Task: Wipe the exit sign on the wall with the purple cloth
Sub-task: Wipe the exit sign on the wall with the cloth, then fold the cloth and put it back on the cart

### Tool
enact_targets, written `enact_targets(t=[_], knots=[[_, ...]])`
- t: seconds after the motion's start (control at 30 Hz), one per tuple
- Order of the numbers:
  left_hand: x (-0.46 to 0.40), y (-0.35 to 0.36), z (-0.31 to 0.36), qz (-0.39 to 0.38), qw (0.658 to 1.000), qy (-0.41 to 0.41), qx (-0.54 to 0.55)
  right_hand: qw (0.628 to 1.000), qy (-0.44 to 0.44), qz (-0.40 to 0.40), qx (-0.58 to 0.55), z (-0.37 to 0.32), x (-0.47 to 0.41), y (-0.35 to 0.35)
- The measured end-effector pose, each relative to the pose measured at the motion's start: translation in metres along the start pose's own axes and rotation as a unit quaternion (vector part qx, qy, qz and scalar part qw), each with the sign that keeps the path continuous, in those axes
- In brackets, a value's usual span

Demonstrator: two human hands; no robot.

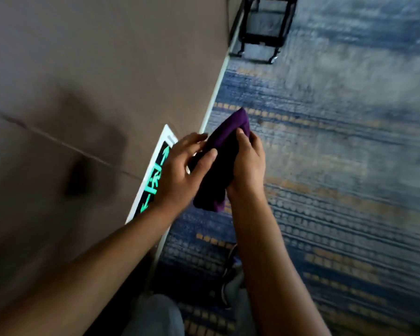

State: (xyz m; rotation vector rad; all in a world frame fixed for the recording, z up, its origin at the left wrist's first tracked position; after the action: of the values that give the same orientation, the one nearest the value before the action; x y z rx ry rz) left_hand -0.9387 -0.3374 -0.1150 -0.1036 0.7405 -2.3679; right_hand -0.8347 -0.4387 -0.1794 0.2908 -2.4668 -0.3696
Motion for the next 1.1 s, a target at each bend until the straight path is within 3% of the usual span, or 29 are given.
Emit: enact_targets(t=[0.2,0.27,0.4,0.6,0.8,0.9,1.1], knots=[[-0.008,0.000,0.134,-0.067,0.995,-0.020,0.069,0.996,0.014,0.063,-0.062,-0.124,0.081,-0.025],[-0.017,-0.004,0.172,-0.118,0.985,-0.065,0.112,0.995,0.003,0.069,-0.068,-0.165,0.104,-0.030],[-0.042,-0.018,0.234,-0.190,0.959,-0.074,0.195,0.995,-0.042,0.084,-0.034,-0.235,0.137,-0.036],[-0.075,-0.046,0.297,-0.244,0.918,-0.077,0.305,0.987,-0.120,0.017,0.102,-0.324,0.171,-0.032],[-0.089,-0.057,0.339,-0.311,0.875,-0.069,0.365,0.974,-0.178,-0.066,0.123,-0.374,0.195,-0.025],[-0.097,-0.064,0.352,-0.321,0.885,-0.046,0.334,0.965,-0.203,-0.099,0.136,-0.388,0.207,-0.019],[-0.113,-0.069,0.363,-0.351,0.892,0.018,0.282,0.955,-0.239,-0.088,0.152,-0.394,0.237,-0.025]])
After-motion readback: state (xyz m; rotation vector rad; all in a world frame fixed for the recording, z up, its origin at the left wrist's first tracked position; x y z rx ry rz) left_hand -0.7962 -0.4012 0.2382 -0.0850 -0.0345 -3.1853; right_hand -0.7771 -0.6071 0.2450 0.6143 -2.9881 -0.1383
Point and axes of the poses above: each hand's wrist, its own x-axis away from the middle knuckle, its own y-axis out of the palm, z = x × y, the point moved 8 cm from there along -x, towards the middle knuckle, and after that the axes turned 1 degree about x, right-handed, at the moved point
